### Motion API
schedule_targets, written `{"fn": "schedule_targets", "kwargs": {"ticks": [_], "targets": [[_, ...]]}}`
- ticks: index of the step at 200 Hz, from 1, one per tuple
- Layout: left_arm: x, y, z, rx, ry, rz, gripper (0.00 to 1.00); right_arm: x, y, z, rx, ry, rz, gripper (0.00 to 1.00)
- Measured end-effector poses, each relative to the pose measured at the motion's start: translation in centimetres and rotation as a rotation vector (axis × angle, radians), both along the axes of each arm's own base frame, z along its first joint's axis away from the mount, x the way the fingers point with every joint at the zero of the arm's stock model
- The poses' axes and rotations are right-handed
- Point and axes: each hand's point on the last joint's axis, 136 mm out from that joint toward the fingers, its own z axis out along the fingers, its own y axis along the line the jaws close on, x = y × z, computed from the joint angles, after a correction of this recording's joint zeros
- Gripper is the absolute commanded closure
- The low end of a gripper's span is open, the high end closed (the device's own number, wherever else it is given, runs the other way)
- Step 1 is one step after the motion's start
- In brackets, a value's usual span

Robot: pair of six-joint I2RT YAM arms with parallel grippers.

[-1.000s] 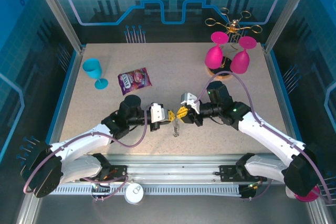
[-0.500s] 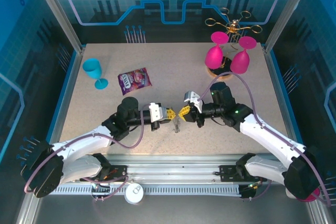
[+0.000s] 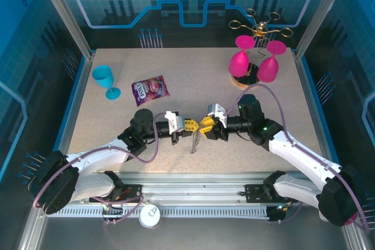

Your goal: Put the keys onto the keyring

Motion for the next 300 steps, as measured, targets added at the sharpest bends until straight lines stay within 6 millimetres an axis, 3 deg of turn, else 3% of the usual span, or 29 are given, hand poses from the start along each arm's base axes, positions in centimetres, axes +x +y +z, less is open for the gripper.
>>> {"fn": "schedule_targets", "kwargs": {"ticks": [78, 123, 179, 199, 215, 258, 300], "targets": [[0.1, 0.1, 0.1, -0.004, 0.008, 0.002, 1.00, 0.3, -0.1, 0.7, 0.005, -0.079, -0.003, 0.70], [-0.1, 0.1, -0.7, 0.023, 0.014, -0.004, 1.00, 0.2, -0.3, 1.0, 0.002, -0.143, 0.000, 0.78], [0.2, 0.3, -1.4, 0.046, 0.038, 0.009, 1.00, 0.0, 0.3, 0.3, -0.005, -0.128, 0.028, 1.00], [0.2, 0.3, -1.7, 0.055, 0.049, 0.012, 1.00, 0.1, 0.3, -0.1, -0.015, -0.121, 0.032, 1.00], [0.3, 0.4, -1.8, 0.059, 0.053, 0.017, 0.90, 0.1, 0.3, -0.1, -0.028, -0.115, 0.034, 1.00], [0.3, 0.6, -1.7, 0.106, 0.032, 0.034, 0.89, -0.2, 0.6, 0.3, -0.144, -0.125, 0.060, 1.00], [0.6, 1.0, -2.2, 0.228, 0.014, 0.044, 1.00, 0.0, 1.0, -0.1, -0.335, -0.128, 0.096, 1.00]]}}
